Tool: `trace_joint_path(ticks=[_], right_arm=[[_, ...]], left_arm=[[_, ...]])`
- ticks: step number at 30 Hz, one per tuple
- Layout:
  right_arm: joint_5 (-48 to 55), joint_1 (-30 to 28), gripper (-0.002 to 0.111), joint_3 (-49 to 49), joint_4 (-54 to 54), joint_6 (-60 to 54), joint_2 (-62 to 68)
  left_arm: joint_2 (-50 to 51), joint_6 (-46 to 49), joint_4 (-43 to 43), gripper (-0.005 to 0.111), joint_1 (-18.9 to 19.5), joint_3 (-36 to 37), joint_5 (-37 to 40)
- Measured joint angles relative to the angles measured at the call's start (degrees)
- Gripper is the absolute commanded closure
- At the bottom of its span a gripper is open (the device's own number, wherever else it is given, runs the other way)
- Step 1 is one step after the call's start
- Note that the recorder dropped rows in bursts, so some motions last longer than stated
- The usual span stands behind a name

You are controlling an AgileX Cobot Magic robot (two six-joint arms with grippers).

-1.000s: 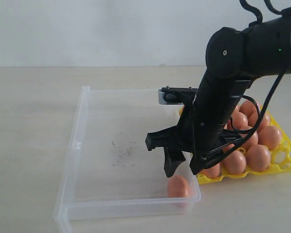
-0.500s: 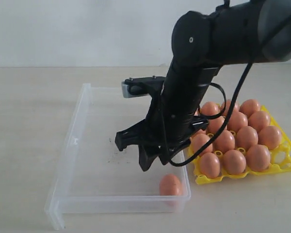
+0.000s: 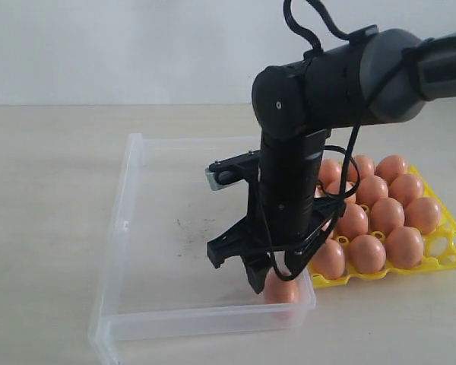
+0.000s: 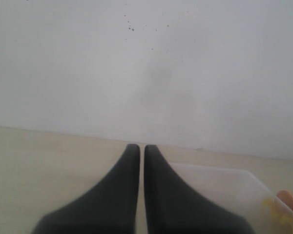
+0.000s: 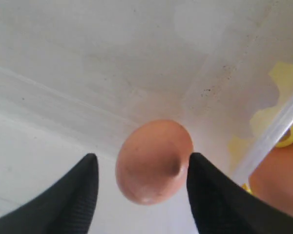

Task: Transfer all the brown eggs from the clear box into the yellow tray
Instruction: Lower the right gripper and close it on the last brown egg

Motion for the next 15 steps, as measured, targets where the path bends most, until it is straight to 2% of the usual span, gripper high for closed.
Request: trace_joint_path(ticks=[9,12,15], right_arm=[[-0.1,0.0,0.052,-0.1,0.0,5.3,2.9],[1.0,0.0,0.065,-0.1,0.0,6.0,3.7],[2.5,0.0,0.090,-0.1,-0.3,6.4,4.4]], left_arm=[[0.0,0.0,0.0,0.103,0.0,0.0,0.0],[0.0,0.0,0.0,0.103,0.0,0.0,0.0],[0.0,0.0,0.0,0.103,0.0,0.0,0.0]])
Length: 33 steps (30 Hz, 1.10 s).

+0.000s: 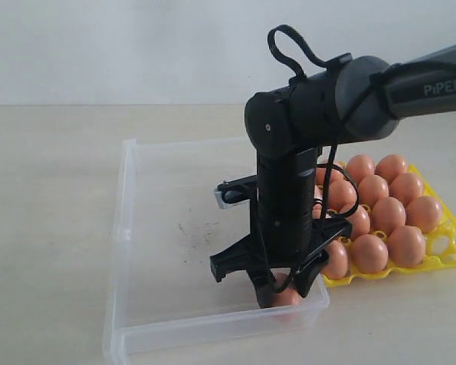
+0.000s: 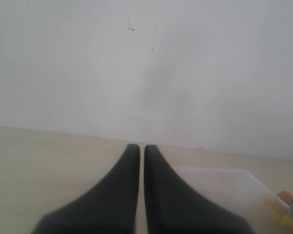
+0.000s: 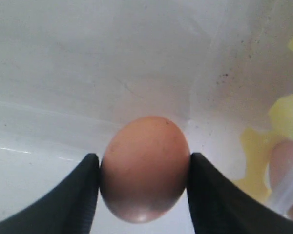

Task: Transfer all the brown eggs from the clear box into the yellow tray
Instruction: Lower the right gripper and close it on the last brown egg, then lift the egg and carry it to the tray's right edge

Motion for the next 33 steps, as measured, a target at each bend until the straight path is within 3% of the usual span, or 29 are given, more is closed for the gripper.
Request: trace_joint_path(ticks=[2,7,10,15,21,25,30,33], right_arm=[[0.3,0.0,0.108,0.0,0.0,-0.1,0.1],[-2.3,0.0,0.108,-0.1,-0.3,-4.6,0.2],[-10.8,0.0,0.108,-0.1,-2.1,-5.2,-0.6],[-37.2,0.0,0.108,5.6,-8.7,-0.1,-4.4],[-71.6,0.0,0.108,23.1,-11.4,3.3,-13.6],[-94.8,0.0,0.108,37.9,-2.8,-2.5,-17.9],[-113.3,0.0,0.108,56.0,14.0,-14.5,-22.4],[-122.7,0.0,0.108,64.5,18.0,-16.7,-26.2]], left_arm=[[0.0,0.0,0.0,0.103,0.0,0.0,0.0],[0.0,0.0,0.0,0.103,0.0,0.0,0.0],[0.0,0.0,0.0,0.103,0.0,0.0,0.0],[0.0,0.0,0.0,0.103,0.0,0.0,0.0],[0.0,0.0,0.0,0.103,0.0,0.0,0.0],[0.0,0.0,0.0,0.103,0.0,0.0,0.0],[0.0,0.0,0.0,0.103,0.0,0.0,0.0],[0.0,0.0,0.0,0.103,0.0,0.0,0.0]])
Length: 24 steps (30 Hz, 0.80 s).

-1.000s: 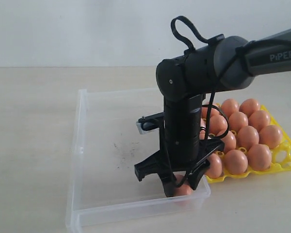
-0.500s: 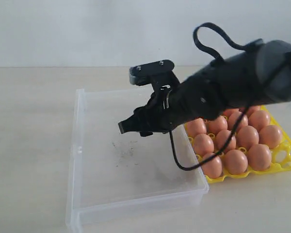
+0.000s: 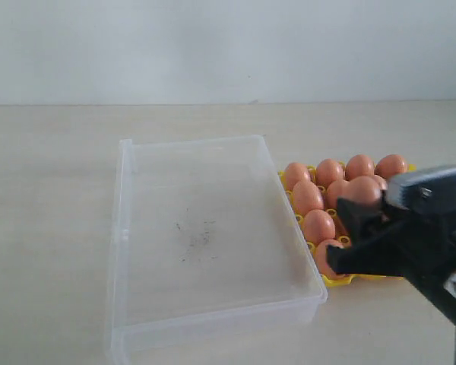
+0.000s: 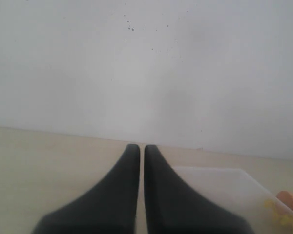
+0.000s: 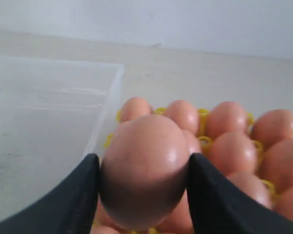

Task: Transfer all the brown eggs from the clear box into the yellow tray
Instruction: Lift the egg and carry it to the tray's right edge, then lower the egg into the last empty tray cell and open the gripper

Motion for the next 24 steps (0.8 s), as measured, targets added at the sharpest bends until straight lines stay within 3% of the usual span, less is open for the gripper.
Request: trace_joint_path(ticks=[3,9,18,24], right_arm=[[-5.8,0.0,0.108,6.4,3.6,0.0,-4.3],[-2.6,0.0,0.108,9.5,20.8,-2.3,-7.8],[1.0,0.0,0.108,9.1,31.4,-4.6,-7.8],[6.7,0.0,0.108,3.0,34.8,-10.7,-7.8]], left_arm=[[0.0,0.0,0.0,0.103,0.0,0.0,0.0],[0.0,0.0,0.0,0.103,0.0,0.0,0.0],[0.0,0.0,0.0,0.103,0.0,0.0,0.0],[0.0,0.0,0.0,0.103,0.0,0.0,0.0]])
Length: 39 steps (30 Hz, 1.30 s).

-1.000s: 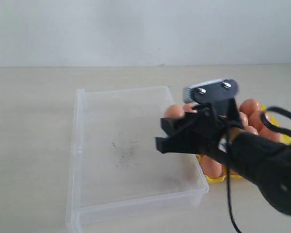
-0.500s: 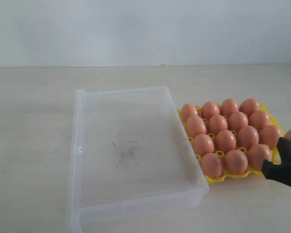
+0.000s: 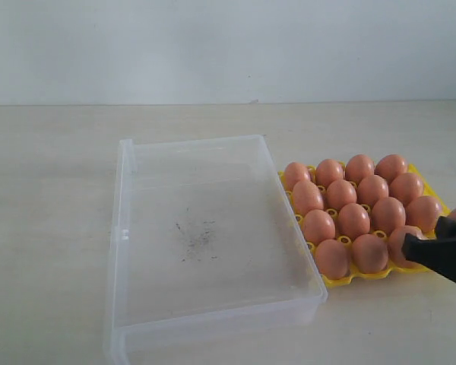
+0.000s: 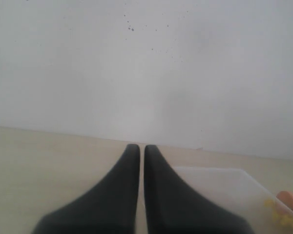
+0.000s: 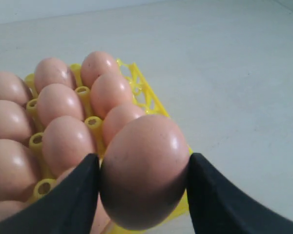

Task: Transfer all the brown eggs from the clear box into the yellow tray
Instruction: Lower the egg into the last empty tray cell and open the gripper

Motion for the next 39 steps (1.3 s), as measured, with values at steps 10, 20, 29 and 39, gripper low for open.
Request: trace_joint_path(ticks=[10,20,29,39], right_arm=[[5.1,-0.3,0.108,-9.5,17.9,-22.0,0.0],[17.7,-14.4,0.108,-9.8,13.7,-24.1,3.0],[19.8,-16.5,0.108,-10.3,1.9,-16.3,4.9],[20.5,-16.5,0.108,-13.3,-1.0,-15.6,10.8]], left_arm=[[0.0,0.0,0.0,0.103,0.0,0.0,0.0],[0.0,0.0,0.0,0.103,0.0,0.0,0.0],[0.0,0.0,0.0,0.103,0.0,0.0,0.0],[0.0,0.0,0.0,0.103,0.0,0.0,0.0]])
